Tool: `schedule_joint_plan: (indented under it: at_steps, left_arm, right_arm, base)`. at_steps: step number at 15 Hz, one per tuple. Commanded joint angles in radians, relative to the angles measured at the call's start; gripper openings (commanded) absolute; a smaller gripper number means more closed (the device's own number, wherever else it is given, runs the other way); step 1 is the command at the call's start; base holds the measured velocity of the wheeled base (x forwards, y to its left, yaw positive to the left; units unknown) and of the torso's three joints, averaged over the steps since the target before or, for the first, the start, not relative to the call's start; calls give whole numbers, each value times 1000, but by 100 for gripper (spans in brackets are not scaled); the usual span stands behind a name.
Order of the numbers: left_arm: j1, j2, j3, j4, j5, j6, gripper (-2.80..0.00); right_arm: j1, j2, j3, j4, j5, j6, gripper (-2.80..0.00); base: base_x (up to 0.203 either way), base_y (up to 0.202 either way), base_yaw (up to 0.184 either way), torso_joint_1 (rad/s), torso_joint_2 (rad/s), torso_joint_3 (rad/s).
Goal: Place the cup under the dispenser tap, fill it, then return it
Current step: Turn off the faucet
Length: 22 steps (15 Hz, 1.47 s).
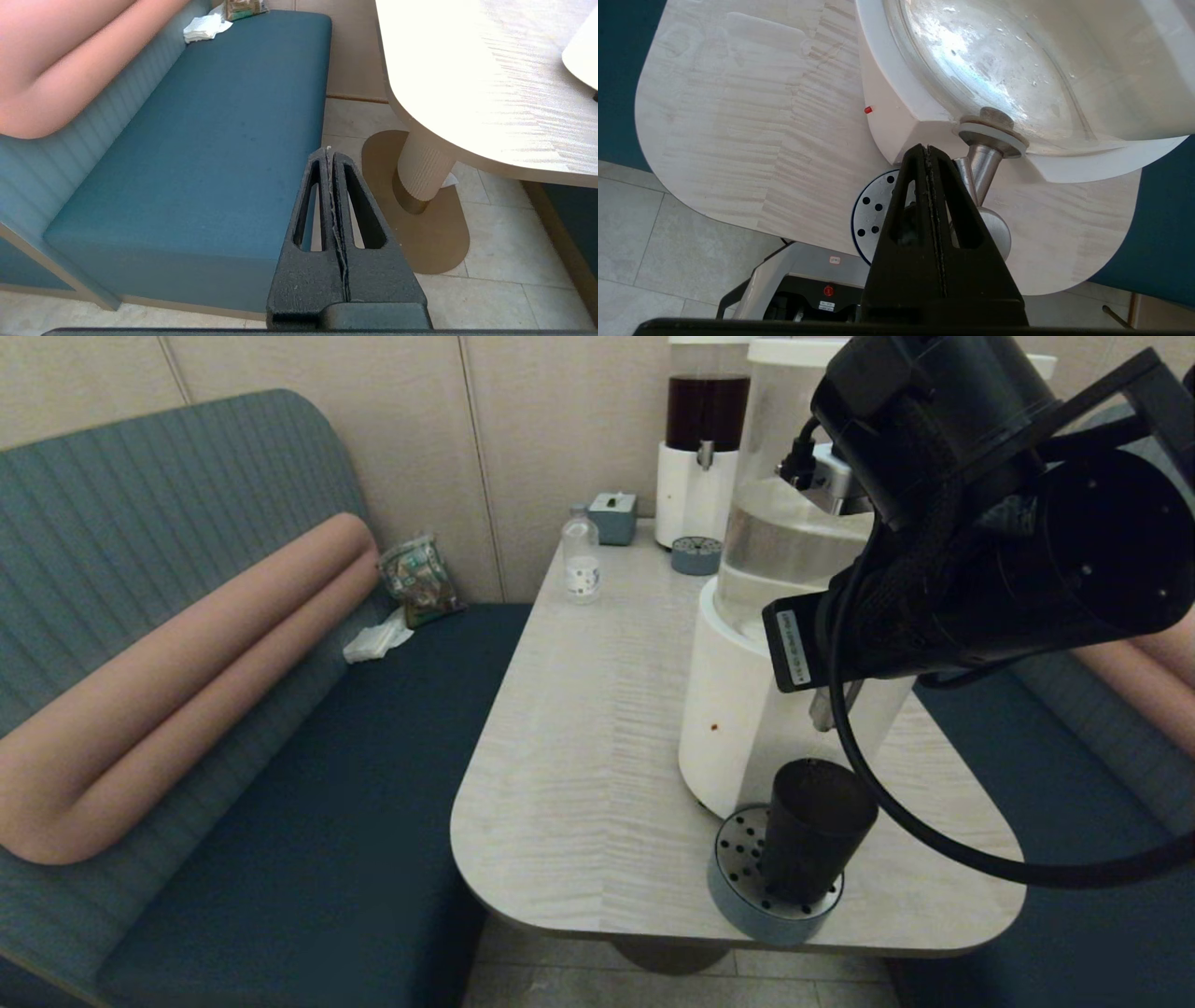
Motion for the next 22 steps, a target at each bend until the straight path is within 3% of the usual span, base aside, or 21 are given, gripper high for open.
schedule_joint_plan:
  at_steps: [1,22]
  left_arm:
    - [0,0,0,0,0,-1,-280]
    - [0,0,0,0,0,-1,-280]
  right_arm:
    - [0,-1,0,5,-3,2,-280]
    - [-4,-4,1,8,-33,5,-280]
  base:
    - [0,0,0,0,0,0]
    - [0,0,0,0,0,0]
